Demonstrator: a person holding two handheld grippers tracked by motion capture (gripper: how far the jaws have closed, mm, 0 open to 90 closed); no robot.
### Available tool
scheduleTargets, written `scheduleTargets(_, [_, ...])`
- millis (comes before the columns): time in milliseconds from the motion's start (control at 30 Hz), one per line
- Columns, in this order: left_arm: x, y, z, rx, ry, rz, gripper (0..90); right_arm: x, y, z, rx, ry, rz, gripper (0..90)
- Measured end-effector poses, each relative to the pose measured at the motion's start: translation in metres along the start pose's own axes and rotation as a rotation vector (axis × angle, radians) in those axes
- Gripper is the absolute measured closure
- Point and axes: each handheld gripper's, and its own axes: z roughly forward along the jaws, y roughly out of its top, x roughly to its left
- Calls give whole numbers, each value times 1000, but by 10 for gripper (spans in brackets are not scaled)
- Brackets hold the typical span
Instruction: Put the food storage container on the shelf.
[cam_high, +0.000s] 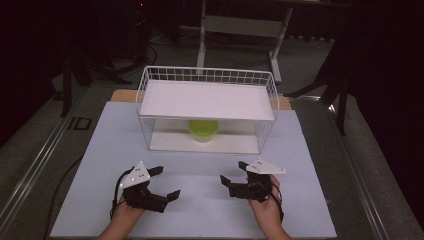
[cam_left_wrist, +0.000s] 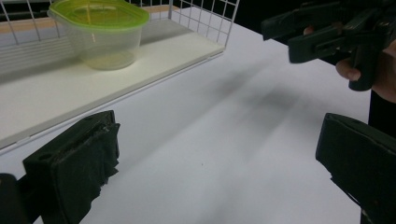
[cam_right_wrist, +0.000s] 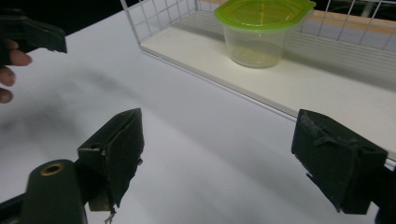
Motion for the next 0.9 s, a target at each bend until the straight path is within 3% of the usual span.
scheduleTargets(233, [1,-3,-8,2,-25,-15,4,-6,-7,-13,5,-8,12,166])
scheduleTargets(333, [1,-4,-10,8,-35,-5,4,-8,-8,-20,-8,-14,14,166])
scheduleTargets(600, [5,-7,-18,7,-66,6,4,-10,-19,-35,12,-26,-40,167])
scheduleTargets(733, [6,-10,-20,14,-71,6,4,-14,-21,-41,-4,-20,-27,166])
scheduleTargets(900, [8,-12,-20,15,-71,4,4,-17,-28,-45,32,-18,-34,166])
